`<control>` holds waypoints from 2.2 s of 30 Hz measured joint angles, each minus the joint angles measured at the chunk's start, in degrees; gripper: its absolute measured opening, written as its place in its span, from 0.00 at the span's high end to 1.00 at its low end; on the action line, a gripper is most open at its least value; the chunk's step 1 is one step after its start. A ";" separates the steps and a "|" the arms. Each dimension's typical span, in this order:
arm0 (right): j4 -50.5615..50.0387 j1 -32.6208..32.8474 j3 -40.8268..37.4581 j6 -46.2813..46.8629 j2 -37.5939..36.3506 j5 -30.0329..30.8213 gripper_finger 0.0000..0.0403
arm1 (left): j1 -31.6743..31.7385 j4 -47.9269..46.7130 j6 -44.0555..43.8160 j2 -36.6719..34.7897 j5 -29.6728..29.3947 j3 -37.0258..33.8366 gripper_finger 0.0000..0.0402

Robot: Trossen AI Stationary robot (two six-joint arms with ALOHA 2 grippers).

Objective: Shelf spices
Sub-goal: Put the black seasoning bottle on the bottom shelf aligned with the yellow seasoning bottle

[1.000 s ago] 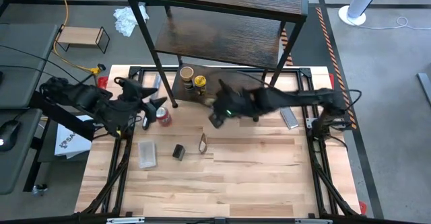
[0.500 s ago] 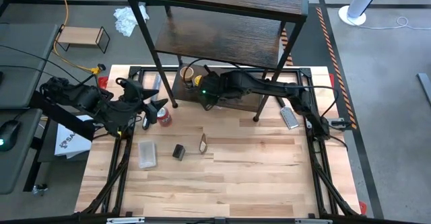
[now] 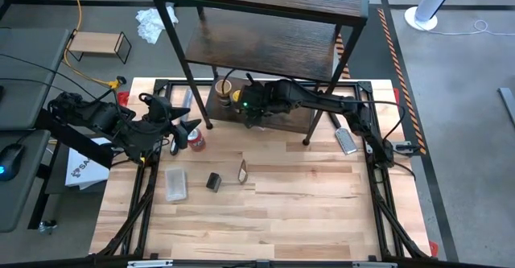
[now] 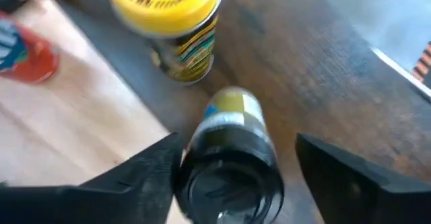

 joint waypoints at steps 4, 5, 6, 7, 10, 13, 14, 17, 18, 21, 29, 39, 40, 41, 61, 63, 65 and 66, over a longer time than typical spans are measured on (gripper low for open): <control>0.86 -0.77 0.00 0.00 0.00 1.62 0.24 | 0.00 0.00 0.00 0.00 -0.02 0.00 0.28; 1.21 -0.97 0.00 0.00 0.00 1.69 0.23 | 0.00 0.00 0.00 0.00 -0.02 0.00 0.28; 1.64 -1.16 0.00 0.00 0.00 2.02 0.23 | 0.00 0.00 0.00 0.00 -0.02 0.00 0.28; 2.04 -1.29 0.00 -0.01 0.00 2.76 0.23 | 0.00 0.00 0.00 0.00 -0.02 0.00 0.28; 3.47 -1.67 0.00 -1.57 0.00 3.98 0.23 | 0.00 0.00 0.02 0.00 -0.04 0.00 0.28; 3.42 -1.27 0.00 -4.11 -0.35 3.89 0.22 | 0.00 0.00 0.03 0.00 0.09 0.00 0.28; 3.13 -0.82 -0.02 -5.66 -0.66 3.46 0.22 | 0.02 0.00 0.06 0.00 0.47 0.00 0.28; -1.32 2.18 -0.01 -8.62 -2.16 3.22 0.22 | 0.02 -0.12 0.12 0.05 2.62 -0.02 0.28; -3.76 3.43 0.12 -8.56 -2.66 3.17 0.22 | 0.02 -0.16 0.19 0.14 3.14 -0.02 0.28; -12.37 7.53 0.15 -3.53 -3.20 1.43 0.22 | 0.00 -0.18 1.11 0.46 3.45 -0.04 0.28; -12.32 20.35 -7.04 13.35 -3.80 -3.86 0.22 | 0.00 -0.20 1.01 1.62 4.59 -0.07 0.28; 4.40 26.23 -25.44 49.15 -3.65 -17.93 0.22 | 0.02 -0.16 -1.83 1.90 15.86 -0.07 0.28; 5.81 26.79 -26.06 52.80 -3.65 -17.49 0.22 | 0.08 -0.13 -1.10 1.90 16.82 -0.07 0.28; 5.89 27.28 -26.40 56.51 -3.65 -16.54 0.22 | 0.29 -0.13 -0.10 1.90 17.78 -0.07 0.28; 2.52 26.24 -35.44 91.20 -3.91 -12.15 0.22 | 13.89 -0.05 25.09 1.90 38.14 -0.07 0.28; 4.62 25.31 -36.23 90.11 -3.91 -13.96 0.22 | 14.63 -0.09 25.40 1.90 40.39 -0.07 0.28; 8.03 25.31 -36.75 90.37 -3.91 -14.12 0.22 | 14.89 -0.39 25.38 1.90 42.04 -0.07 0.28; 9.11 25.72 -36.97 91.19 -3.91 -14.36 0.22 | 14.91 -0.63 25.26 1.90 42.29 -0.07 0.28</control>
